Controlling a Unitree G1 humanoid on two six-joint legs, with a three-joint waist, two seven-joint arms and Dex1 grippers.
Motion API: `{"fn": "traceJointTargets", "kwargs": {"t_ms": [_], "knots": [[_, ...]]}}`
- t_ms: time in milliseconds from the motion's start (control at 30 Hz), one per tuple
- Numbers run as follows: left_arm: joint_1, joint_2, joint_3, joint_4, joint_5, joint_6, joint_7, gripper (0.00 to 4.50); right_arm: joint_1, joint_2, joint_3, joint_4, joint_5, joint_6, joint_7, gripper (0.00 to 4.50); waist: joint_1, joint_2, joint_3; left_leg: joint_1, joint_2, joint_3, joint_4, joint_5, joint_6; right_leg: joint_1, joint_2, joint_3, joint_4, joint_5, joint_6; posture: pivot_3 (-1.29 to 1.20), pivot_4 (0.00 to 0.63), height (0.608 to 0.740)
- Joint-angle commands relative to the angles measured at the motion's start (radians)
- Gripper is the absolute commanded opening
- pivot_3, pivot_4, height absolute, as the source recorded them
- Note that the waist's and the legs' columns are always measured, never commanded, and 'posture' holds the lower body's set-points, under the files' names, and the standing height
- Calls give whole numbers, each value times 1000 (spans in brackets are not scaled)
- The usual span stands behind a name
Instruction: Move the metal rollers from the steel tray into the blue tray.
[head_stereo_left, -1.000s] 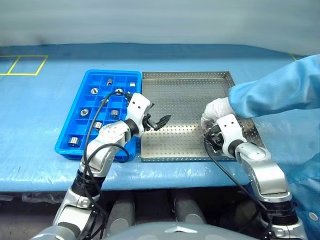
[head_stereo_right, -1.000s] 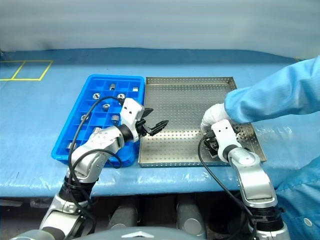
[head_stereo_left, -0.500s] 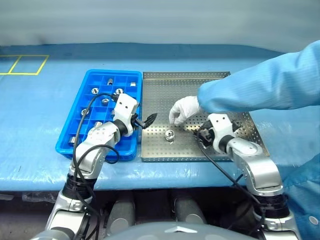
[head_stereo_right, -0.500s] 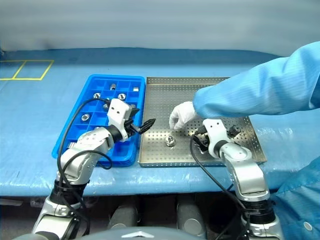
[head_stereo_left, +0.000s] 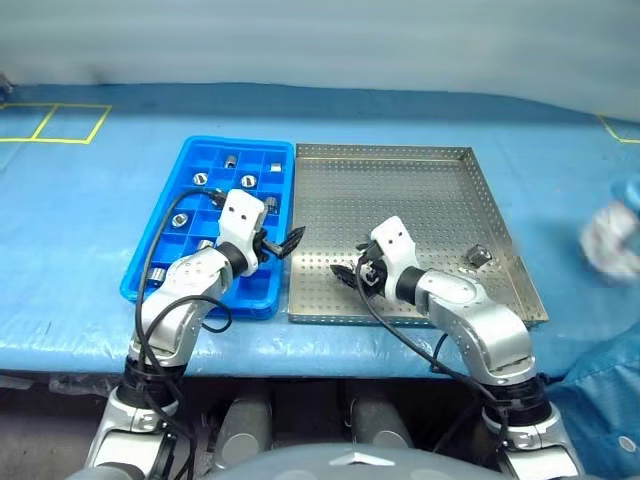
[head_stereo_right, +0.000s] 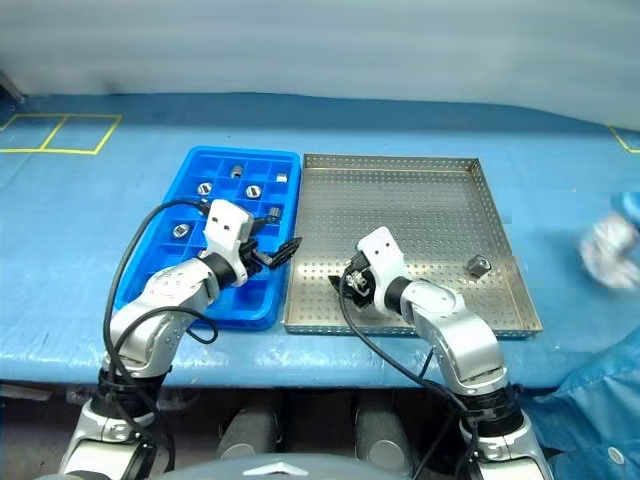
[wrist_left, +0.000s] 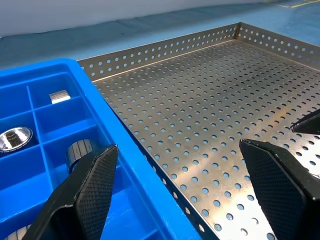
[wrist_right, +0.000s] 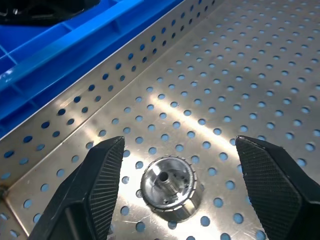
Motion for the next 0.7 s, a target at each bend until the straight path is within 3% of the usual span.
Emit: {"fn": "traceJointTargets", "kwargs": {"t_ms": [33, 167, 233, 367, 400, 700], "knots": [[-5, 2, 10, -54, 2, 2, 5, 4235, 6, -5, 24, 34, -18, -22, -14, 3728, 3, 0, 0, 0, 0, 0, 0, 0, 0, 0, 0, 0, 0, 0, 0, 84, 150, 740], [-7, 2, 8, -59, 3, 6, 8, 4235, -2, 1, 29, 82, -31, -29, -36, 3554, 5, 0, 0, 0, 0, 0, 1, 0, 0, 0, 0, 0, 0, 0, 0, 90, 150, 740], [-8, 2, 7, -61, 2, 9, 9, 4235, -7, 7, 24, 94, -34, -33, -46, 3171, 4, 0, 0, 0, 0, 0, 0, 0, 0, 0, 0, 0, 0, 0, 0, 94, 150, 740], [1, 12, 14, -73, -1, 19, 4, 4235, -19, 7, 13, 83, -31, -44, -51, 1842, 5, 0, 0, 0, 0, 0, 0, 0, 0, 0, 0, 0, 0, 0, 0, 100, 150, 740], [3, 14, 15, -76, -1, 21, 3, 4235, -20, 5, 14, 81, -31, -45, -51, 1685, 5, 0, 0, 0, 0, 0, 0, 0, 0, 0, 0, 0, 0, 0, 0, 100, 150, 740], [84, 82, 116, -165, -4, 145, 46, 4235, -134, 17, 50, 18, 6, -54, 0, 1689, 5, 0, 0, 0, 0, 0, 0, 0, 0, 0, 0, 0, 0, 0, 0, 169, 150, 740]]}}
